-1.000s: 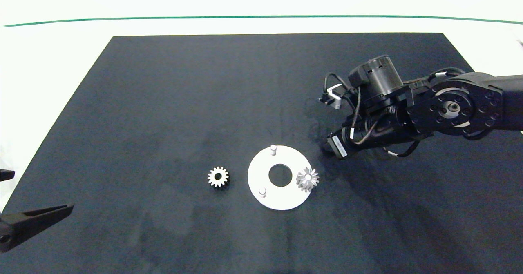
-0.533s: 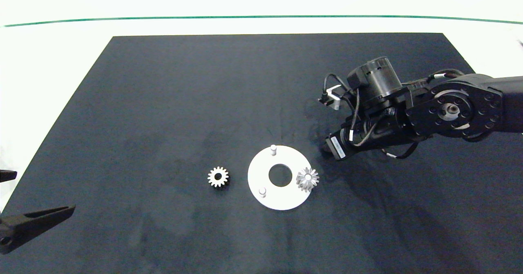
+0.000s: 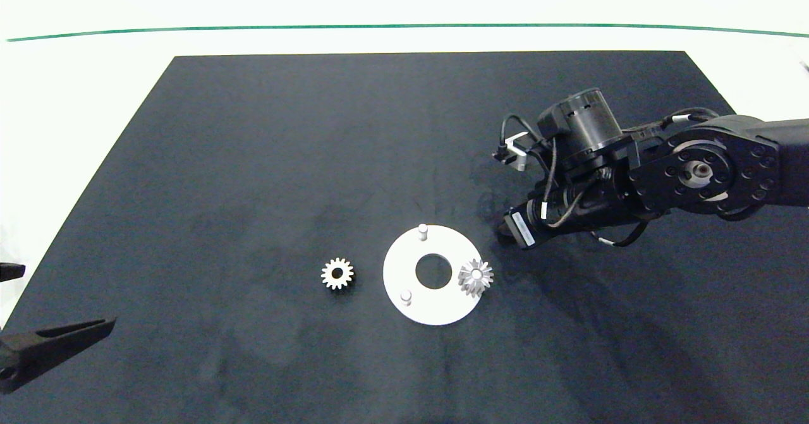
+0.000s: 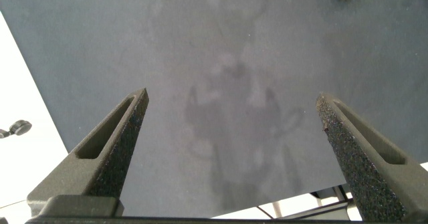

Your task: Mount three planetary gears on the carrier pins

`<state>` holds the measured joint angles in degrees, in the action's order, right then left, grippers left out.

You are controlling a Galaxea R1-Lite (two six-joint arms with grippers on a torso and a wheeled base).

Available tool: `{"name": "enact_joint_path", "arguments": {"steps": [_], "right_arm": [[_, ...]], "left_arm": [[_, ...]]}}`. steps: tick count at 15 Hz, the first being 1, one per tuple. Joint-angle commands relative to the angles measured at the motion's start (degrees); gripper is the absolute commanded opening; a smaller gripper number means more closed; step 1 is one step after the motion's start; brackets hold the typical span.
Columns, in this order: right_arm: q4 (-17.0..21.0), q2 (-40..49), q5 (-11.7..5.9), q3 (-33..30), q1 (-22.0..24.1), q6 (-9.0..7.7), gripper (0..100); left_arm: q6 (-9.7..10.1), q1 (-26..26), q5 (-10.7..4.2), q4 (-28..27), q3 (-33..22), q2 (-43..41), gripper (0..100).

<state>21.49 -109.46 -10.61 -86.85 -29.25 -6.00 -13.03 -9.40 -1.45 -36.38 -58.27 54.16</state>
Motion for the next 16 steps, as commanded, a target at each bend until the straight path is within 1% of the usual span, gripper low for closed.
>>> {"name": "enact_joint_path", "arguments": {"steps": [1,7,13,14,16], "right_arm": [[0.13,0.39,-0.12,0.27,-0.02,-0.07,12],[-0.66,1.79,-0.47,0.45,-0.55,-0.15,0],[-0.75,4.43,-0.73,0.27,-1.96,-0.42,0],[-1.01,4.61,-0.73,0.27,-2.66,-0.42,0],[-2.86,4.34,-0.82,0.1,-3.8,-0.51,0]], "left_arm": [[-0.06,-0.01,0.04,-0.19,0.0,-0.02,100],[-0.06,-0.01,0.04,-0.19,0.0,-0.02,100],[-0.06,-0.01,-0.04,-0.19,-0.09,-0.11,100],[-0.06,-0.01,-0.04,-0.19,0.0,-0.11,100],[-0.06,-0.01,-0.04,-0.19,0.0,-0.11,100]]}}
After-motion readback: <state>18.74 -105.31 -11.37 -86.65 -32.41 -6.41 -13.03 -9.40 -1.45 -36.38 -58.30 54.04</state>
